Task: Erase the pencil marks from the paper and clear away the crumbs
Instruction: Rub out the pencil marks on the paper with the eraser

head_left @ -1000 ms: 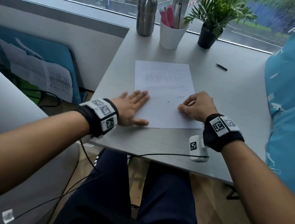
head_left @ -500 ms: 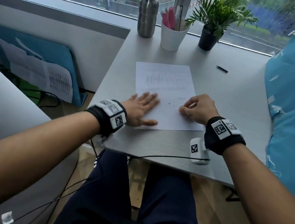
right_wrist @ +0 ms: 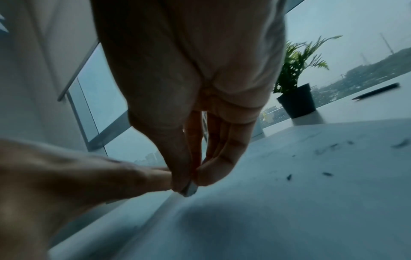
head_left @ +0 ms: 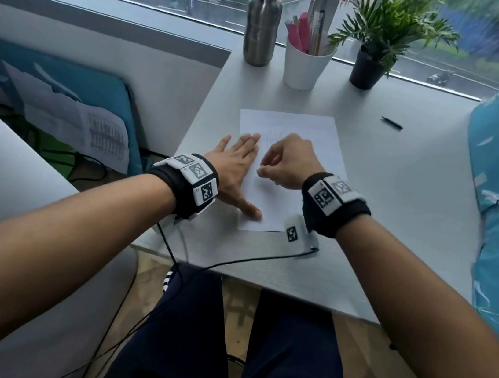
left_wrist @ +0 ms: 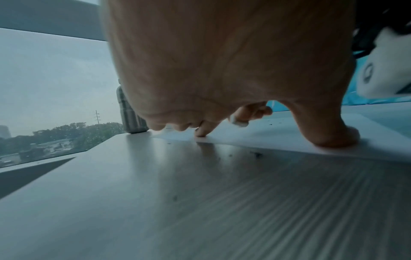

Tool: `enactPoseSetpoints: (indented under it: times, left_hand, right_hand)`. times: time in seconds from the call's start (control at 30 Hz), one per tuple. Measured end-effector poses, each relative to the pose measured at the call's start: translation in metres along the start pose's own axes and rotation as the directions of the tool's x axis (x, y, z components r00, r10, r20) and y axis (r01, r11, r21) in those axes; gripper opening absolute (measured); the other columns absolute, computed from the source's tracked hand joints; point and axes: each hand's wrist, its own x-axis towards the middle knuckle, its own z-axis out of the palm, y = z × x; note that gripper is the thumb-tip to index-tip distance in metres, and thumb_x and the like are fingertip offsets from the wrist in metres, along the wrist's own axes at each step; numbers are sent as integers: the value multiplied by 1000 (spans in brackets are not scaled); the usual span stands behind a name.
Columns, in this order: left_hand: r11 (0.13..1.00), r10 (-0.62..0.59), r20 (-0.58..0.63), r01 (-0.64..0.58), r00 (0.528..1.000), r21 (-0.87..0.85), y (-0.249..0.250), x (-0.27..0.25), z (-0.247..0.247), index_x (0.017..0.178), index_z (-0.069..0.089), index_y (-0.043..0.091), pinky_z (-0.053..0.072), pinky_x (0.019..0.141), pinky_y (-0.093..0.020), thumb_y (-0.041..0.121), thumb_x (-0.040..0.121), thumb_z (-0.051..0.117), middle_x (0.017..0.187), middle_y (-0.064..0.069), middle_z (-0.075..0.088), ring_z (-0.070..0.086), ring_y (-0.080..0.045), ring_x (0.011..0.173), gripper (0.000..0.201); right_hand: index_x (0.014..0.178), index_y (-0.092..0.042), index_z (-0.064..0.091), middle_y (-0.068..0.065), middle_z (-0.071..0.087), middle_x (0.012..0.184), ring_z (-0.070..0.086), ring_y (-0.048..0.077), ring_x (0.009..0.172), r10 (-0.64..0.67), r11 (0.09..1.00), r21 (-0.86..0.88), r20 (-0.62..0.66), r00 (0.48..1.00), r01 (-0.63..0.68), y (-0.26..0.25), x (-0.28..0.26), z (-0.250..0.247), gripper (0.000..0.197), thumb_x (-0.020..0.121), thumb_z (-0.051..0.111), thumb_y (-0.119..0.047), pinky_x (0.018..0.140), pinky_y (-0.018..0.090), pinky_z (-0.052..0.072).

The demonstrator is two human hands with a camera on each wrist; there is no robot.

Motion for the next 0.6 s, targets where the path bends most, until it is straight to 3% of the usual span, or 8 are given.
enactPoseSetpoints:
  times: [0.1,0.23,0.37,0.47,0.6]
  left_hand:
    - [1000,2,14,-1,1000,-30,-2,2,2,153,-16,8,-14,119,-42,98,50,49,160,-9,-24,-18,-20,149,152]
    - [999,7,11,-6,1000,-43,-5,2,4,154,-17,11,-15,119,-45,100,48,46,160,-6,-24,-18,-20,149,152]
    - [1000,2,28,-1,1000,-23,-3,2,1,154,-18,17,-17,117,-49,100,48,47,160,-5,-25,-19,-19,148,149]
    - [1000,-12,49,12,999,7,-2,2,-2,153,-20,18,-17,116,-52,101,48,45,159,-5,-27,-20,-20,148,149]
    - [1000,-13,50,12,999,24,1,1,-6,154,-18,16,-19,115,-51,100,50,47,160,-4,-24,-20,-19,148,148]
  right_hand:
    - [85,-13,79,4,74,83,68,14,79,10,998,-54,-66,998,-14,-1,9,6,13,75,79,-21,77,22,54]
    - [84,-11,79,4,75,79,68,12,73,-62,996,-55,30,998,64,-3,3,14,13,76,75,-20,71,22,56]
    - [84,-12,79,3,75,80,68,11,74,-2,1000,-30,-61,998,1,8,10,7,14,74,75,-21,73,20,54]
    - [78,-11,79,3,74,73,67,11,67,-72,996,-56,42,997,74,2,3,13,11,73,75,-20,66,22,53]
    - [82,-13,80,2,75,77,67,9,71,-16,1000,-18,-66,998,15,10,9,6,14,73,77,-23,71,17,51]
